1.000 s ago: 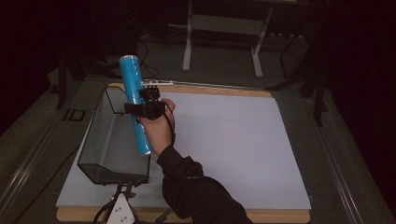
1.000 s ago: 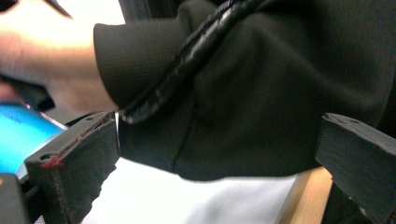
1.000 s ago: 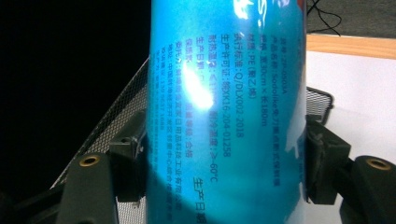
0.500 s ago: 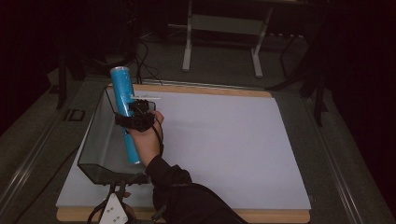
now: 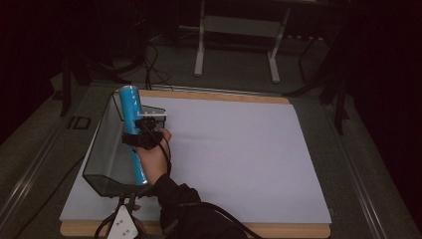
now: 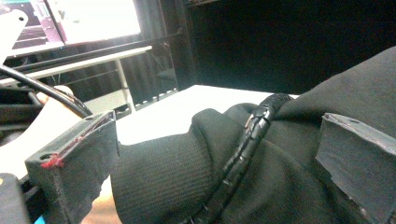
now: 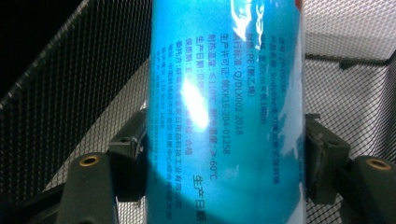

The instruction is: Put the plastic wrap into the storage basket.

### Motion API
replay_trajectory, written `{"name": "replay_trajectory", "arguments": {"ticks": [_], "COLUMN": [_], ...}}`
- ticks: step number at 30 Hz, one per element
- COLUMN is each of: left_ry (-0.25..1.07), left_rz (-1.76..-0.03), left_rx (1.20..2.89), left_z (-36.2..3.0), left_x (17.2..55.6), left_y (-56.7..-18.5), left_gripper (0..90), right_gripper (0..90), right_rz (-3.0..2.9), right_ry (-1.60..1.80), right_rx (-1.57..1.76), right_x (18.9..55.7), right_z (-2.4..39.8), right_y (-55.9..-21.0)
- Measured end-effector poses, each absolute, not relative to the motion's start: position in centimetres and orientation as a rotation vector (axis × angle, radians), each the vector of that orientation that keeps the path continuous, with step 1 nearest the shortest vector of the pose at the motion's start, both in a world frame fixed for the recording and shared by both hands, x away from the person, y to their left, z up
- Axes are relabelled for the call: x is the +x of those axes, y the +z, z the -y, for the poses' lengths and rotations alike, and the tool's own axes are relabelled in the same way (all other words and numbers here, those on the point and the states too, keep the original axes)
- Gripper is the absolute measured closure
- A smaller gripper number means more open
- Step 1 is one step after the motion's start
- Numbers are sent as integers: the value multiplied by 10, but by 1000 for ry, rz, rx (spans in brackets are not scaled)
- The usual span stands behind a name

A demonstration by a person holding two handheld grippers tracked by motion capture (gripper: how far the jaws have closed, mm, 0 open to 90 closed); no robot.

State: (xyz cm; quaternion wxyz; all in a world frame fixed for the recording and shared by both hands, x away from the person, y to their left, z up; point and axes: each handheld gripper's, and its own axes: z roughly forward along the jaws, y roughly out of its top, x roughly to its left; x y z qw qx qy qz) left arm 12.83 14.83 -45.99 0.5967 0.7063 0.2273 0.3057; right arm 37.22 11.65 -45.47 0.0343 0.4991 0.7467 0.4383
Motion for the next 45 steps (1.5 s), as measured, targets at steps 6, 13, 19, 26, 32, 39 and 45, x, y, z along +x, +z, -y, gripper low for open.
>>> {"name": "replay_trajectory", "arguments": {"ticks": [6,13,19,26,32,39,45], "left_ry": [710,707,703,696,695,695,692], "left_rz": [-518,-516,-515,-516,-514,-514,-513], "left_rx": [1641,1645,1649,1656,1661,1664,1664], "left_z": [-148,-148,-147,-147,-146,-146,-146], "left_x": [128,128,128,129,129,130,129], "left_y": [-460,-460,-460,-461,-461,-461,-461], "left_gripper": [8,8,8,8,8,8,8], "right_gripper": [315,315,314,310,300,293,269], "right_rz": [-2304,-2306,-2299,-2298,-2304,-2326,-2374], "right_ry": [1307,1220,1229,1214,1181,1182,1173], "right_rx": [1592,1629,1648,1676,1713,1690,1635], "right_x": [373,375,375,378,383,384,387], "right_z": [-115,-115,-113,-110,-107,-106,-105], "right_y": [-465,-475,-476,-476,-481,-482,-482]}}
